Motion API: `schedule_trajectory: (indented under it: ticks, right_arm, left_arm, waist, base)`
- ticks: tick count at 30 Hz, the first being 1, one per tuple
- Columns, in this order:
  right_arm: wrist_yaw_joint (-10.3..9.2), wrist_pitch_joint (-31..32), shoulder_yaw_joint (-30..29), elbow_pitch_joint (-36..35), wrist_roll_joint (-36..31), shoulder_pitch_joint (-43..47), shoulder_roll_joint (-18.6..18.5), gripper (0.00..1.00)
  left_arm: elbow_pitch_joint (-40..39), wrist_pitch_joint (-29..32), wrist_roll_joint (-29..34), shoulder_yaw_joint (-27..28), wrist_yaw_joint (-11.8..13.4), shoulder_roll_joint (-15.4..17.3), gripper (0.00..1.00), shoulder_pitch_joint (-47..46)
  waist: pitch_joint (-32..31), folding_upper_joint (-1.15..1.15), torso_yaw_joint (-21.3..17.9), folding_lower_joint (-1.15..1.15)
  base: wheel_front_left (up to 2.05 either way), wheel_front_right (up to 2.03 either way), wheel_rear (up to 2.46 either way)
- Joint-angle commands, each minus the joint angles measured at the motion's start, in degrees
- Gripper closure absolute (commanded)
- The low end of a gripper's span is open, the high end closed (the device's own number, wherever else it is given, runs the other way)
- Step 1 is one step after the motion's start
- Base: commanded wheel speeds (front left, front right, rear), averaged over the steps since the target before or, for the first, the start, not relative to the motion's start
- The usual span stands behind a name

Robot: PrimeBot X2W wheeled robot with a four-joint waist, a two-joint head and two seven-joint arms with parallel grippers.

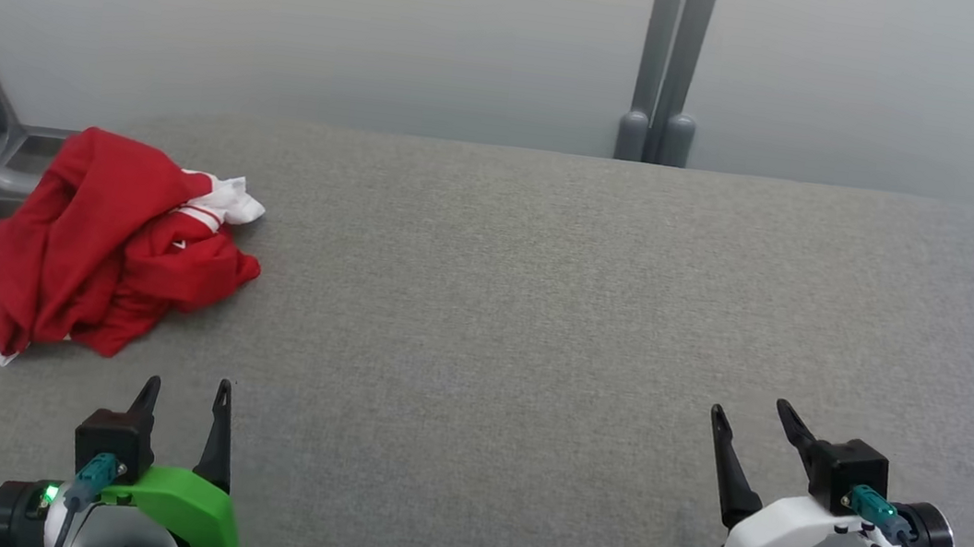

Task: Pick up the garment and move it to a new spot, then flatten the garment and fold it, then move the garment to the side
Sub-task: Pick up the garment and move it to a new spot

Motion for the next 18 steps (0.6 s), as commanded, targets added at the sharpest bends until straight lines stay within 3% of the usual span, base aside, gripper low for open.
schedule_trajectory:
  ticks: [1,11,18]
  right_arm:
    - [0.0,-0.5,-0.1,-0.2,0.5,0.5,-0.1,0.0]
    - [0.0,-1.6,1.1,0.9,3.0,0.0,-0.2,0.0]
    - [-0.01,-2.2,2.0,1.6,3.9,-0.5,-0.2,0.0]
  left_arm:
    - [-0.1,0.1,-0.3,0.0,0.4,0.5,0.0,0.1]
    - [-2.3,1.6,-0.3,-0.1,0.9,2.2,0.0,1.1]
    - [-3.9,2.5,-0.6,-0.2,1.4,2.9,0.0,1.9]
  waist:
    - [0.1,0.0,3.5,0.0]
    - [-0.1,0.0,14.3,0.0]
    - [0.3,0.0,18.8,0.0]
  base:
    - [0.0,0.0,0.0]
    - [0.0,0.0,0.0]
    - [0.0,0.0,0.0]
